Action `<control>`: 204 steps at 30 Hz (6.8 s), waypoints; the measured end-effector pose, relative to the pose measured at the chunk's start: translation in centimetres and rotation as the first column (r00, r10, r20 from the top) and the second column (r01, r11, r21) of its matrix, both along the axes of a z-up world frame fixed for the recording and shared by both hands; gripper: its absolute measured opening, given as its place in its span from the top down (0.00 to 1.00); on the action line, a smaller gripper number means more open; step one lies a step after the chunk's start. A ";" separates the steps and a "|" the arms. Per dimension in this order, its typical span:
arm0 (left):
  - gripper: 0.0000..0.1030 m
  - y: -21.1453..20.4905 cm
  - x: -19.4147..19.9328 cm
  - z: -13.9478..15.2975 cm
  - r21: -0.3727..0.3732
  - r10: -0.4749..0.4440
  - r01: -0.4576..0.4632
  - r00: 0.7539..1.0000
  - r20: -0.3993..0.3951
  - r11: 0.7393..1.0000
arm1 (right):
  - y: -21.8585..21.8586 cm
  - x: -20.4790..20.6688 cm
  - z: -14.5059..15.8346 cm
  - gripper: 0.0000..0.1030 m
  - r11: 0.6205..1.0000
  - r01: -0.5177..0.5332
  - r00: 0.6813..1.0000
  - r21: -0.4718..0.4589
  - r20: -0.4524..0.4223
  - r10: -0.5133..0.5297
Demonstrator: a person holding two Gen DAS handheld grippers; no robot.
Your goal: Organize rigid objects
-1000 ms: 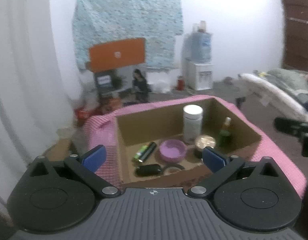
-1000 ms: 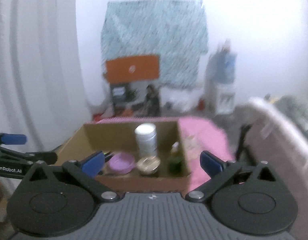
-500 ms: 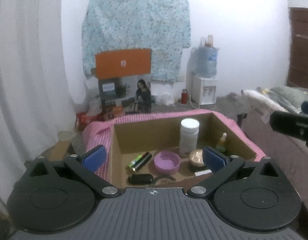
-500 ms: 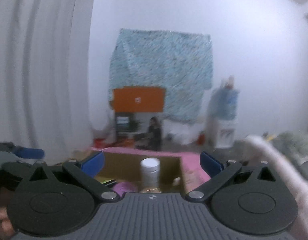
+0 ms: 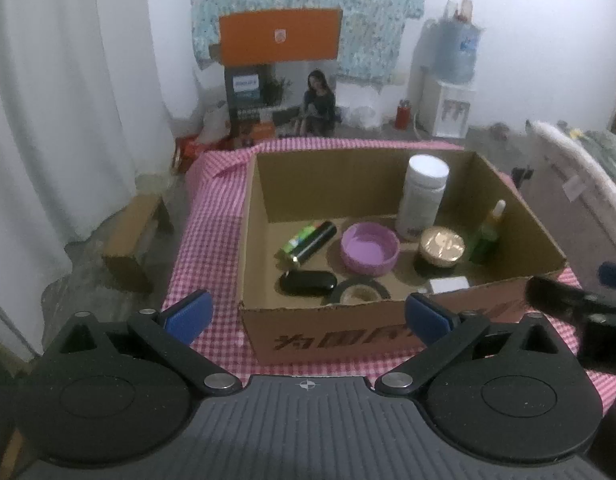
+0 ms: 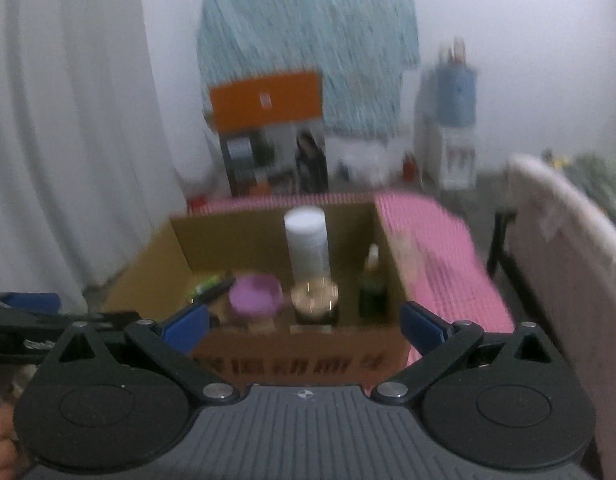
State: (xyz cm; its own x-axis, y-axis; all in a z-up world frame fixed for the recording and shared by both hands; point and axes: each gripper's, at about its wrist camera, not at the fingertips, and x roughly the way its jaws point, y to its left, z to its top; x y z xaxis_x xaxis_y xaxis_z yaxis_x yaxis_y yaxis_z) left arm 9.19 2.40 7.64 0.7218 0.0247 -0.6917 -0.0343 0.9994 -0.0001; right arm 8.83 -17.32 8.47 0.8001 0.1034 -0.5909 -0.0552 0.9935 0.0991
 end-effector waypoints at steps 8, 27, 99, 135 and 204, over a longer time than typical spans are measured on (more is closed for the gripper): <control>0.00 -0.2 1.1 -0.9 -0.013 -0.001 0.000 0.998 -0.060 1.000 | 0.5 1.8 -1.9 0.00 0.999 -0.024 0.996 0.033 -0.082 0.026; 0.00 -0.1 2.2 -1.4 -0.002 0.022 -0.022 0.995 -0.094 1.000 | 0.8 3.4 -2.3 0.00 0.999 -0.036 0.992 -0.014 -0.125 0.034; 0.00 0.4 2.1 -1.2 -0.002 0.037 -0.037 0.994 -0.106 0.999 | 1.0 3.4 -2.2 0.00 0.998 -0.056 0.992 -0.043 -0.120 0.050; 0.00 0.4 1.9 -1.2 0.002 0.041 -0.042 0.994 -0.105 0.999 | 1.0 3.4 -2.1 0.00 0.997 -0.058 0.992 -0.046 -0.119 0.052; 0.00 0.4 1.9 -1.1 0.005 0.042 -0.042 0.993 -0.106 0.999 | 1.1 3.5 -1.9 0.00 0.997 -0.060 0.992 -0.047 -0.116 0.054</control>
